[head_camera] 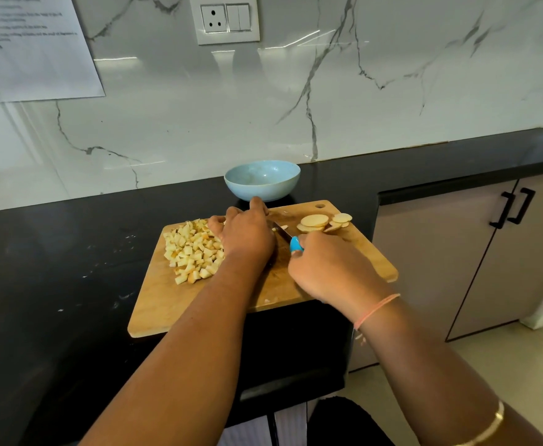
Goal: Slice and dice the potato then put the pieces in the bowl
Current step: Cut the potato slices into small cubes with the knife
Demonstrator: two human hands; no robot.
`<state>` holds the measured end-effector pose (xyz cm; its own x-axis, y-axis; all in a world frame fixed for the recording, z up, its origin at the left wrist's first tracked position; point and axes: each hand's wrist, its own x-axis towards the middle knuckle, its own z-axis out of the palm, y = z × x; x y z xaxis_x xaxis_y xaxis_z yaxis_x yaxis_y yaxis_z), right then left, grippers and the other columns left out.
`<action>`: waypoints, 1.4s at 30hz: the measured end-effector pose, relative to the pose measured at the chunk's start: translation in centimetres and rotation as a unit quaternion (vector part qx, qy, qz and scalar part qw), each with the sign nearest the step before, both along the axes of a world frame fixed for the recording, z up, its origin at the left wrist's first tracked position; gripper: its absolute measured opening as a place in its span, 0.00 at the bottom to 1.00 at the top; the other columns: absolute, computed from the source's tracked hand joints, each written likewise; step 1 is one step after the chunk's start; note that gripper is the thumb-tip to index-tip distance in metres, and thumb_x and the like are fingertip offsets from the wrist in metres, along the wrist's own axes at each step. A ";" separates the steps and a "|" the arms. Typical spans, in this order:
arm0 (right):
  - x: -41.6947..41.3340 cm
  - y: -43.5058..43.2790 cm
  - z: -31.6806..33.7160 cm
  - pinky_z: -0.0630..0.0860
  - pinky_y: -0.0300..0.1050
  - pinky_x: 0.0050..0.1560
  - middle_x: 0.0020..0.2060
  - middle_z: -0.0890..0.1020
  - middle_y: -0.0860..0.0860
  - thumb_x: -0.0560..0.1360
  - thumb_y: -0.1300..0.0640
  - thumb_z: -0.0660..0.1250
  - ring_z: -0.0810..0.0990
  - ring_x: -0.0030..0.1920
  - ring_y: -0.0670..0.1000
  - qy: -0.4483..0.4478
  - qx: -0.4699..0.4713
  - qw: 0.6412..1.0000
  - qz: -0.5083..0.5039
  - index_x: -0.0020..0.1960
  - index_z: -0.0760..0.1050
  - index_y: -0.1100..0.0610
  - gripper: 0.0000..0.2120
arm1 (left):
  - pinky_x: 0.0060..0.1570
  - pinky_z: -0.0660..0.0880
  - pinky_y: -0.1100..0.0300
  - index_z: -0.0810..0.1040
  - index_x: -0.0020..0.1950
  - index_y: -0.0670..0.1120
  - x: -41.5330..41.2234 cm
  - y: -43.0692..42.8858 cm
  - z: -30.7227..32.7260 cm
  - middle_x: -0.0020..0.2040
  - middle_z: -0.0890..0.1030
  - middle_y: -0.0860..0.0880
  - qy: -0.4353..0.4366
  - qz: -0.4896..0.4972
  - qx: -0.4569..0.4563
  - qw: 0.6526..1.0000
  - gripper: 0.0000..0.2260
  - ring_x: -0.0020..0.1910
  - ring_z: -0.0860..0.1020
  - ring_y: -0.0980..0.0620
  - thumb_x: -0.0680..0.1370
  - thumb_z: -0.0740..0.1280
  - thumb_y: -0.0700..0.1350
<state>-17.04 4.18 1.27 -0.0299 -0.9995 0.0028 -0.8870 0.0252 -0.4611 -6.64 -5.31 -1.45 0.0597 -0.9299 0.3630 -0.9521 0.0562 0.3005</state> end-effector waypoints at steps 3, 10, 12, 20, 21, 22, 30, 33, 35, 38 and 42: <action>-0.8 1.1 0.8 0.76 0.46 0.42 0.38 0.74 0.49 0.79 0.53 0.56 0.73 0.34 0.48 -0.016 0.027 0.999 0.003 0.68 0.68 0.52 0.17 | 0.67 0.55 0.44 0.68 0.61 0.51 0.0 -0.1 -0.1 0.48 0.78 0.50 0.008 -0.003 -0.001 1.000 0.12 0.63 0.69 0.47 0.78 0.59 0.41; -0.4 0.3 1.6 0.77 0.47 0.45 0.39 0.74 0.50 0.80 0.52 0.55 0.75 0.39 0.51 -0.034 -0.006 0.999 -0.004 0.65 0.70 0.55 0.16 | 0.68 0.56 0.44 0.68 0.62 0.50 0.2 -0.3 0.0 0.52 0.79 0.49 0.025 0.008 0.003 1.000 0.13 0.63 0.70 0.48 0.78 0.61 0.42; 0.1 -0.3 1.1 0.77 0.46 0.46 0.42 0.76 0.51 0.80 0.52 0.56 0.76 0.41 0.51 -0.035 -0.002 0.999 -0.003 0.65 0.70 0.55 0.16 | 0.68 0.56 0.43 0.68 0.63 0.50 0.2 -0.2 0.0 0.53 0.79 0.49 0.018 0.008 0.005 1.000 0.15 0.63 0.70 0.48 0.78 0.62 0.42; -0.7 -0.1 0.7 0.73 0.42 0.34 0.35 0.75 0.52 0.79 0.53 0.55 0.73 0.29 0.48 -0.076 0.072 0.995 -0.003 0.70 0.64 0.53 0.20 | 0.66 0.56 0.46 0.68 0.63 0.50 0.2 -0.2 0.0 0.51 0.78 0.48 0.018 0.018 -0.008 1.000 0.13 0.61 0.71 0.47 0.79 0.61 0.43; -1.3 0.1 1.0 0.71 0.41 0.29 0.33 0.75 0.53 0.79 0.54 0.55 0.72 0.26 0.48 -0.085 0.087 0.993 -0.005 0.72 0.63 0.53 0.21 | 0.65 0.55 0.47 0.68 0.62 0.50 0.2 -0.2 0.0 0.51 0.78 0.48 0.019 0.017 -0.009 1.000 0.12 0.61 0.70 0.47 0.79 0.61 0.43; -1.7 0.3 1.3 0.69 0.39 0.26 0.30 0.75 0.53 0.79 0.55 0.55 0.71 0.24 0.48 -0.088 0.092 0.992 -0.007 0.71 0.64 0.54 0.21 | 0.65 0.55 0.46 0.68 0.63 0.50 0.1 -0.2 0.0 0.51 0.78 0.48 0.019 0.017 -0.008 1.000 0.12 0.62 0.70 0.47 0.79 0.61 0.43; -2.1 -0.2 0.2 0.80 0.50 0.47 0.41 0.76 0.51 0.78 0.51 0.57 0.79 0.43 0.54 -0.023 -0.016 0.999 -0.033 0.65 0.71 0.54 0.17 | 0.66 0.55 0.44 0.74 0.60 0.51 0.6 0.1 0.3 0.55 0.78 0.48 -0.001 0.031 0.020 0.999 0.10 0.65 0.66 0.46 0.79 0.62 0.47; -0.9 0.3 -0.7 0.77 0.47 0.43 0.47 0.78 0.50 0.80 0.49 0.56 0.76 0.40 0.50 -0.021 -0.021 0.999 0.028 0.69 0.69 0.50 0.18 | 0.67 0.56 0.43 0.78 0.56 0.51 0.7 0.1 0.3 0.57 0.77 0.50 0.006 0.038 0.011 0.999 0.09 0.65 0.66 0.46 0.79 0.61 0.46; -0.8 0.8 -0.9 0.75 0.44 0.40 0.48 0.78 0.49 0.81 0.49 0.55 0.75 0.39 0.48 -0.026 -0.020 0.998 0.048 0.71 0.66 0.49 0.20 | 0.67 0.57 0.43 0.79 0.56 0.51 0.8 0.2 0.4 0.59 0.76 0.49 0.010 0.045 0.003 0.999 0.10 0.65 0.66 0.46 0.79 0.60 0.47; -2.2 0.7 -0.8 0.78 0.46 0.43 0.44 0.77 0.48 0.80 0.49 0.56 0.77 0.39 0.49 -0.044 -0.044 0.998 0.011 0.68 0.69 0.50 0.17 | 0.65 0.57 0.44 0.80 0.56 0.51 0.9 0.3 0.4 0.58 0.76 0.49 0.006 0.057 -0.019 0.998 0.11 0.64 0.68 0.47 0.79 0.61 0.51; -4.6 0.5 -0.8 0.77 0.45 0.38 0.39 0.76 0.50 0.80 0.51 0.56 0.74 0.33 0.48 -0.097 -0.048 0.994 -0.022 0.65 0.71 0.53 0.16 | 0.62 0.57 0.48 0.79 0.53 0.52 0.5 0.3 0.4 0.52 0.79 0.50 0.002 0.058 -0.037 0.998 0.09 0.60 0.70 0.48 0.78 0.63 0.53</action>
